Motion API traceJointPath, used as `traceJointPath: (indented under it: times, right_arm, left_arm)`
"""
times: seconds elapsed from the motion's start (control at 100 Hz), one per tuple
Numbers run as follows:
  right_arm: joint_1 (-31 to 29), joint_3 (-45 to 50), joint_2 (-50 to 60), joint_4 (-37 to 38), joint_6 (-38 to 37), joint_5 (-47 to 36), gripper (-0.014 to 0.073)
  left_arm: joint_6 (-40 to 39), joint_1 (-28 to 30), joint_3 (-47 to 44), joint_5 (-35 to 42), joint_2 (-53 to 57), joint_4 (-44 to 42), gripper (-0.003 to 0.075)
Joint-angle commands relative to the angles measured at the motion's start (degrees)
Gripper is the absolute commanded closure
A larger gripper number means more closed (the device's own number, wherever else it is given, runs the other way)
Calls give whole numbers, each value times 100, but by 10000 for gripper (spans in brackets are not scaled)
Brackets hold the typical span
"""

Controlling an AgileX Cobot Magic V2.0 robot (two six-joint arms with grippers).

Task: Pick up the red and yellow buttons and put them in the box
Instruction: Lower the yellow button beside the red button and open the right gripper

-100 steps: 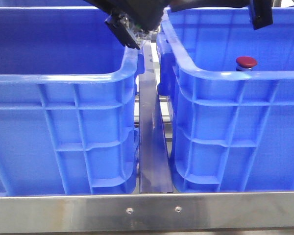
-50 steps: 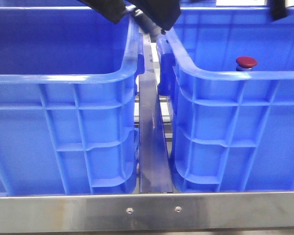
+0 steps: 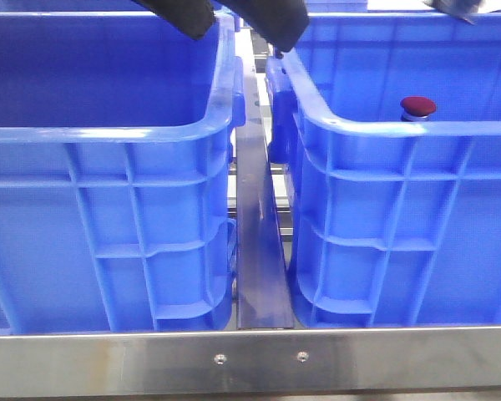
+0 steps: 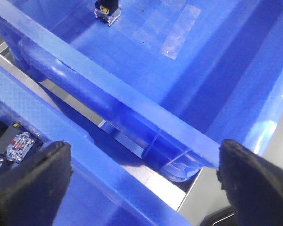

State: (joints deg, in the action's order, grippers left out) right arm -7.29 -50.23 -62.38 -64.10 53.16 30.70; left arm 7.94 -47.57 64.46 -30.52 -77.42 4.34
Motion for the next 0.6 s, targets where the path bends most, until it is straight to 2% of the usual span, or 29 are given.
traceJointPath:
  times: [0.0,0.1,0.27,0.59]
  right_arm:
    - [-48,130,152,-133,222,-1008,405]
    - [-48,306,12,-141,268,-1681,405]
    - [-48,265,-477,-145,268,-2320,405]
    - [-48,-310,-1750,-145,415,-2888,405]
  left_arm:
    - [-19,-34,153,336,207,33,125]
    - [-19,-34,153,322,207,44,125]
    - [-19,-34,153,322,207,54,125]
    - [-19,-34,153,333,207,54,125]
